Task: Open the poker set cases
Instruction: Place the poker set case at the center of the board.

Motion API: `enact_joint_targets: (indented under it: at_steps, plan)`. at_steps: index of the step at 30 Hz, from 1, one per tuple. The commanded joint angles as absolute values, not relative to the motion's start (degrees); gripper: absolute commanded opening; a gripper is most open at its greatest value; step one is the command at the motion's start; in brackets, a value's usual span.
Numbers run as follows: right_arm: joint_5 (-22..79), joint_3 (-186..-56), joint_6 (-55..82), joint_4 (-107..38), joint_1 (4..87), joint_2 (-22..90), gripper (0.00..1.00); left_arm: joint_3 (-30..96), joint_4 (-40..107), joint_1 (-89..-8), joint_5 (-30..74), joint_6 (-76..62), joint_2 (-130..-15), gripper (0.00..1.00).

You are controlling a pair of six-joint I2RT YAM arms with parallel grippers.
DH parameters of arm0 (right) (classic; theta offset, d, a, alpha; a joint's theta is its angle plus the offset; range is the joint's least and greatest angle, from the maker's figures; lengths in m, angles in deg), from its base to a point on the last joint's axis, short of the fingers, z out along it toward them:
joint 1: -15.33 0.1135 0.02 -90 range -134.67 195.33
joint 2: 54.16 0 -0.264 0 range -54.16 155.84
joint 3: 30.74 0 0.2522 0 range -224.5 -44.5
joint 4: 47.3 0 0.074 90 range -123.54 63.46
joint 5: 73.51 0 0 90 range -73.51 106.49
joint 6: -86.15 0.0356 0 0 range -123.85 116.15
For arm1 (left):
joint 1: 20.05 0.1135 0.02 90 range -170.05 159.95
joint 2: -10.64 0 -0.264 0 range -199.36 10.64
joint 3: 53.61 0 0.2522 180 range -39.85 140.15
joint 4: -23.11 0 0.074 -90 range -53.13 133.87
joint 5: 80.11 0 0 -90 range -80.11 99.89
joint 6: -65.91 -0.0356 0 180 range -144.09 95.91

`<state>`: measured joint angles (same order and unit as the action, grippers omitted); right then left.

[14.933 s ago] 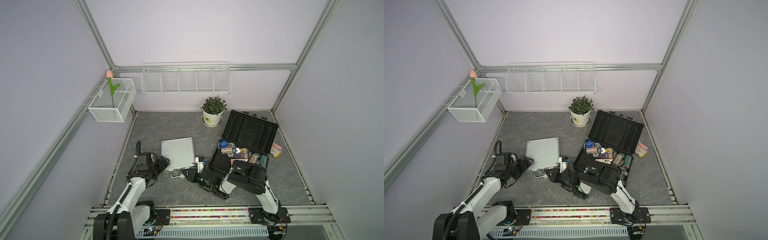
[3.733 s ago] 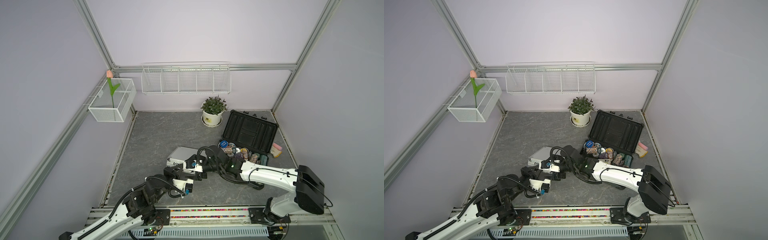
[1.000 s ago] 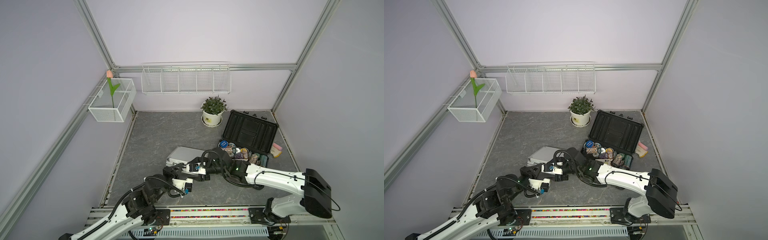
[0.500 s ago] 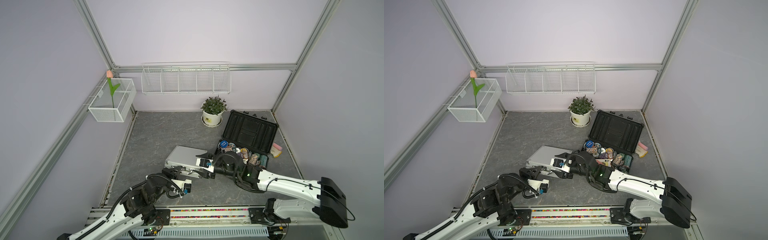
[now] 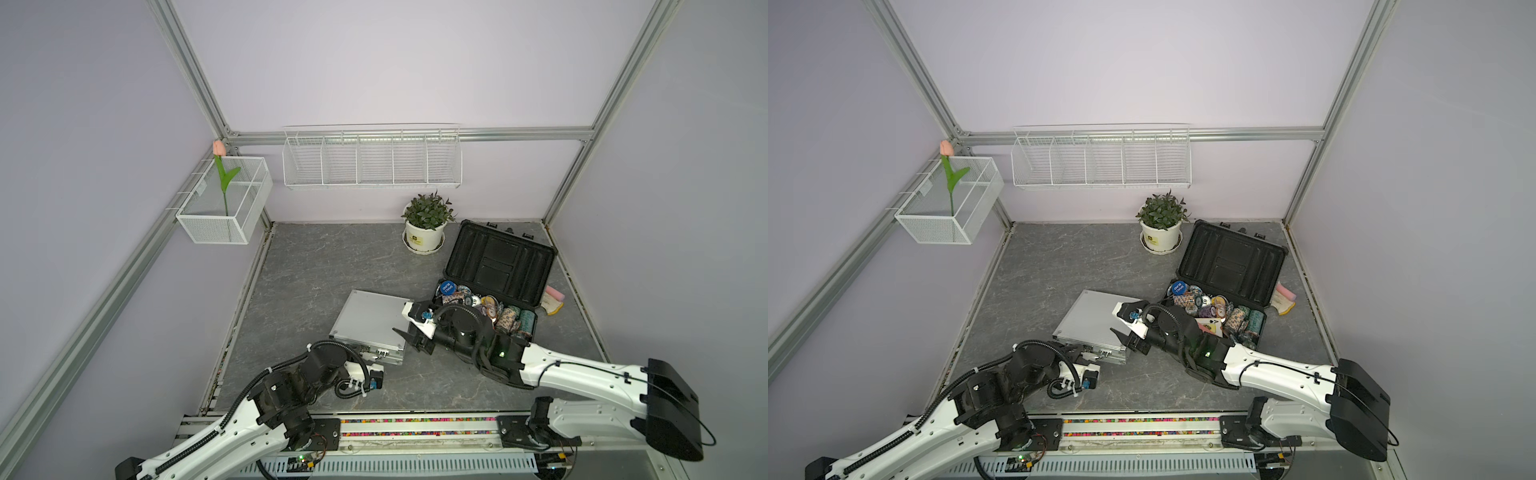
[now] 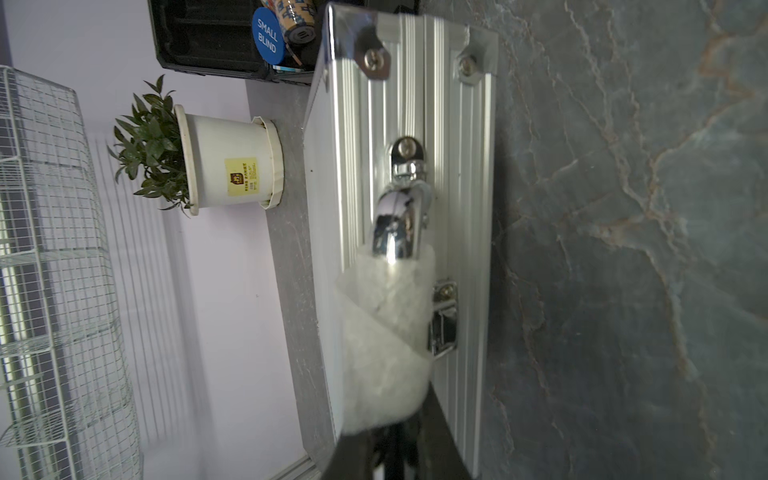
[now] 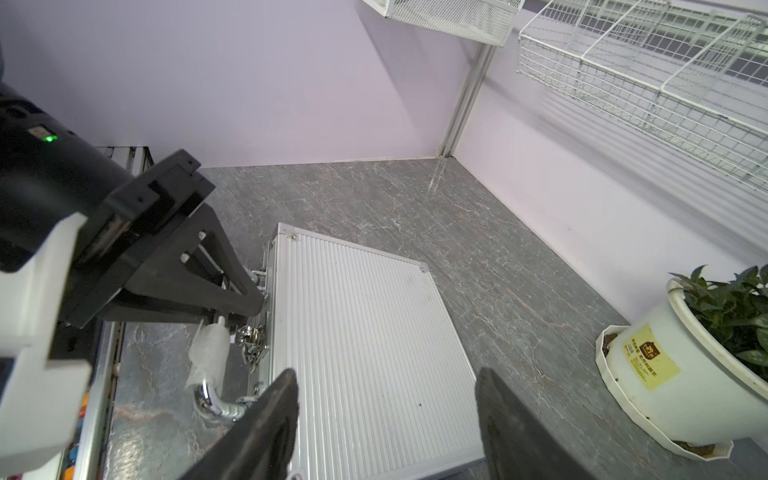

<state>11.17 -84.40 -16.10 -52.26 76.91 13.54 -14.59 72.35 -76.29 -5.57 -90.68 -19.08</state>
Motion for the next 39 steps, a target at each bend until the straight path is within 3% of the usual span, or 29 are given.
enact_joint_targets:
  at_steps: [1, 20, 39]
  plan:
    - [8.54, -83.43, -13.24, -52.32, 76.67, 11.98, 0.7, -11.91, 71.06, -76.04, -4.89, -88.87, -20.65, 0.0]
    - [7.13, -82.5, -9.46, -50.85, 76.63, 11.76, 0.7, -11.53, 70.0, -75.86, -2.2, -83.12, -31.21, 0.0]
    - [6.56, -80.97, -9.28, -52.41, 76.66, 11.71, 0.7, -17.01, 63.19, -75.92, -2.48, -84.48, -31.81, 0.0]
